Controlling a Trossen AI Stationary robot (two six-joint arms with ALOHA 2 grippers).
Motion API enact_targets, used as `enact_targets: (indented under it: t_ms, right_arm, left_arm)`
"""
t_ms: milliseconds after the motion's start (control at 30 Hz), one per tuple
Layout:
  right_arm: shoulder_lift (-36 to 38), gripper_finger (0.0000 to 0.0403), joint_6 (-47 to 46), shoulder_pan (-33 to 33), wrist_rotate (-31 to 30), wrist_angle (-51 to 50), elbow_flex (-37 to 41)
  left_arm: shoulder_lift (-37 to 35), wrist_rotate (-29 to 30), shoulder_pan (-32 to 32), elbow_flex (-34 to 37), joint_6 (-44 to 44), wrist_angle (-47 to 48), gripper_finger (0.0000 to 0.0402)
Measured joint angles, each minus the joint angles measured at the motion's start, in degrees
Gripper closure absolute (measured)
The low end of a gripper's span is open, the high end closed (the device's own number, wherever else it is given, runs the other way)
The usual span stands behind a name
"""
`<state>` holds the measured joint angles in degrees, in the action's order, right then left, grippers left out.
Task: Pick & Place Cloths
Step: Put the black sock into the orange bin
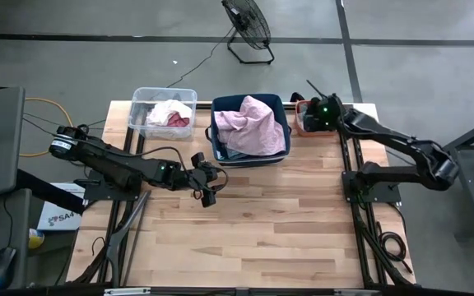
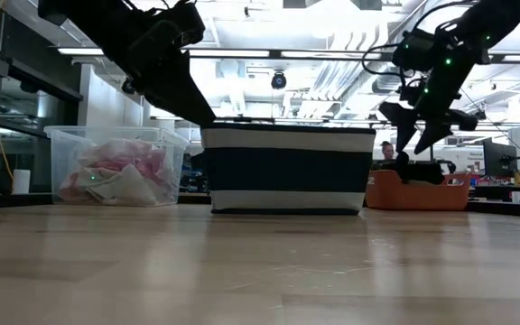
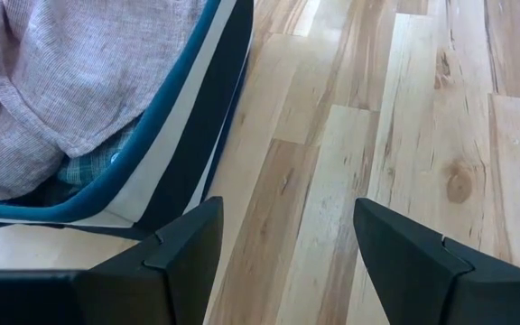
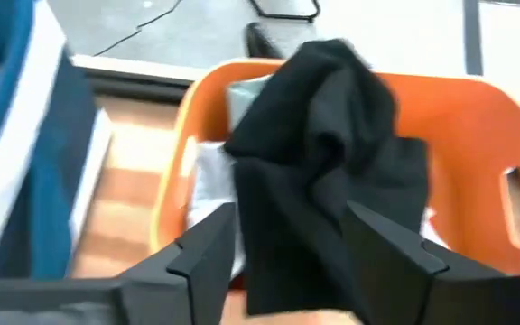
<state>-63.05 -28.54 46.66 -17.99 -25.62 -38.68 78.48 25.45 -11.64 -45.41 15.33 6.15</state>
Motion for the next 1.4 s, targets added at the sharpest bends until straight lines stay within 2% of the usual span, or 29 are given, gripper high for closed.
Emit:
enact_targets:
  t_ms: [133,300,367,567,767,1100,1400]
  right_arm:
    - [-0.29,0.0258,-1.51,-3.20,-1.06,-2.48,0.00]
    - [-1.78,0.0366,-3.30,-5.80,-5.89,-7.54,0.00]
    - [-2.84,0.0391,-3.54,-6.19,-7.46,-8.25,0.01]
    - [-7.12,0.0399,-4.85,-6.04,-13.54,-6.11,0.06]
    - [-13.83,0.0400,-4.75,-3.26,-14.89,0.40,0.04]
    - [-24.32,0.0400,-2.91,0.90,-11.20,7.01,-0.15]
    - [-21.15,0.0400,-2.64,0.47,-11.70,6.34,0.11]
  left_arm:
    - [0.00,0.00,0.00,0.00,0.02,-0.01,0.0158]
    - [0.00,0.00,0.00,0.00,0.02,-0.02,0.0158]
    - [0.00,0.00,0.00,0.00,0.02,-0.02,0.0158]
    - [0.00,0.00,0.00,0.00,0.02,-0.02,0.0158]
    - [0.00,0.00,-0.01,0.00,0.02,-0.02,0.0158]
    - [0.02,0.00,-0.01,0.00,0.02,0.40,0.0158]
    - [0.02,0.00,-0.02,0.00,0.02,0.40,0.0158]
